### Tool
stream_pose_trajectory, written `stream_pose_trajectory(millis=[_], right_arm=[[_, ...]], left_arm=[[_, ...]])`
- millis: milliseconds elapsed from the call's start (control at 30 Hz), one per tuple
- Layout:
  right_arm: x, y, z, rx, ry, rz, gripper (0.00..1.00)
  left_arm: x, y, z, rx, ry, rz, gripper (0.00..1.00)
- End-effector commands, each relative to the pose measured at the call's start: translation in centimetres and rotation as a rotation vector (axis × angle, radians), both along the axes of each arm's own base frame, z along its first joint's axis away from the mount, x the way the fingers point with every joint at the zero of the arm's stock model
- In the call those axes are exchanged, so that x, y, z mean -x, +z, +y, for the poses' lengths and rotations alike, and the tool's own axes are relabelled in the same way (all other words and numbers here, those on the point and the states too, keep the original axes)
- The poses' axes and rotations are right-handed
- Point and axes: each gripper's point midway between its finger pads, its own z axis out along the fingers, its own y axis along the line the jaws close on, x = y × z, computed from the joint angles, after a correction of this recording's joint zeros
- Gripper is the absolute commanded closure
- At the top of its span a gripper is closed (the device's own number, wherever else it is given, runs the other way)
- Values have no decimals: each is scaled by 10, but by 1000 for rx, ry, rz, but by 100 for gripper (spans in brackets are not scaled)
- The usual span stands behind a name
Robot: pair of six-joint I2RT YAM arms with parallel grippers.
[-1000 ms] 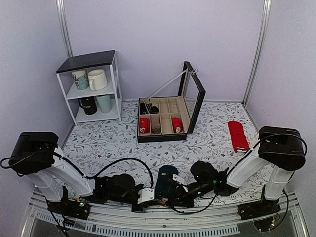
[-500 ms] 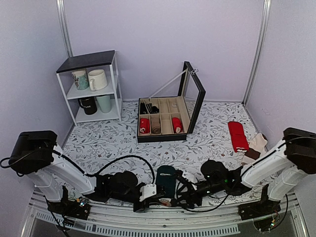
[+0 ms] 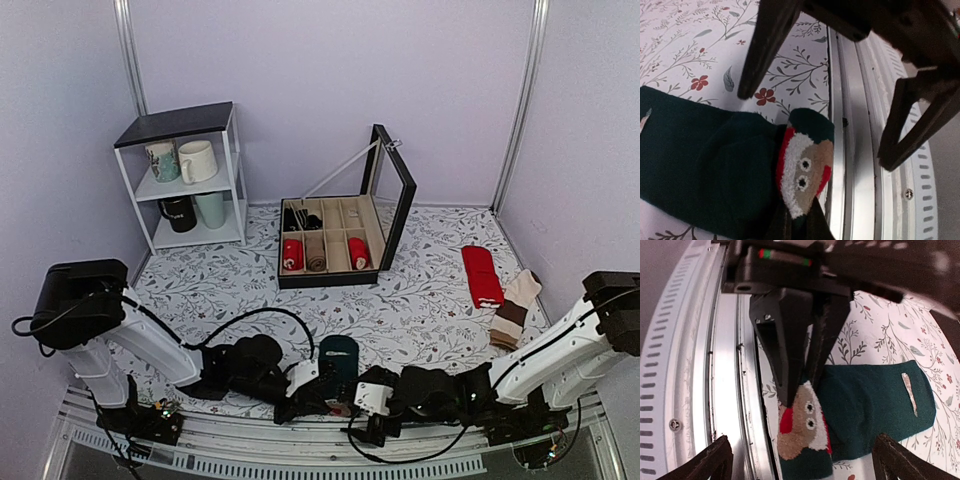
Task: Roll the socks
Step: Roll the sock at the center of the board.
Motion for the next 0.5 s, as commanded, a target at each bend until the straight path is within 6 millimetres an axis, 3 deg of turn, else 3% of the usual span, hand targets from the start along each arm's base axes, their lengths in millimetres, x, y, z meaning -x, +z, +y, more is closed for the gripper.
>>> stream_pose_trajectory(millis=[0,200,267,333,467], right_arm=[[-7,-16,5,116,-31,-185,3],[-5,-33,4,170,-31,-197,12],[-5,-36,3,174,-36,-181,21],[-4,-39,1,184,-41,-171,40],[-5,-50,-6,219,-54,-159,44]], left_arm=[[11,-51,33,-195,15,126,100],[11,-53,36,-200,22,134,100],[11,-54,39,-203,24,139,100],[12,-55,39,-202,24,143,100],[13,-56,40,-200,22,150,100]])
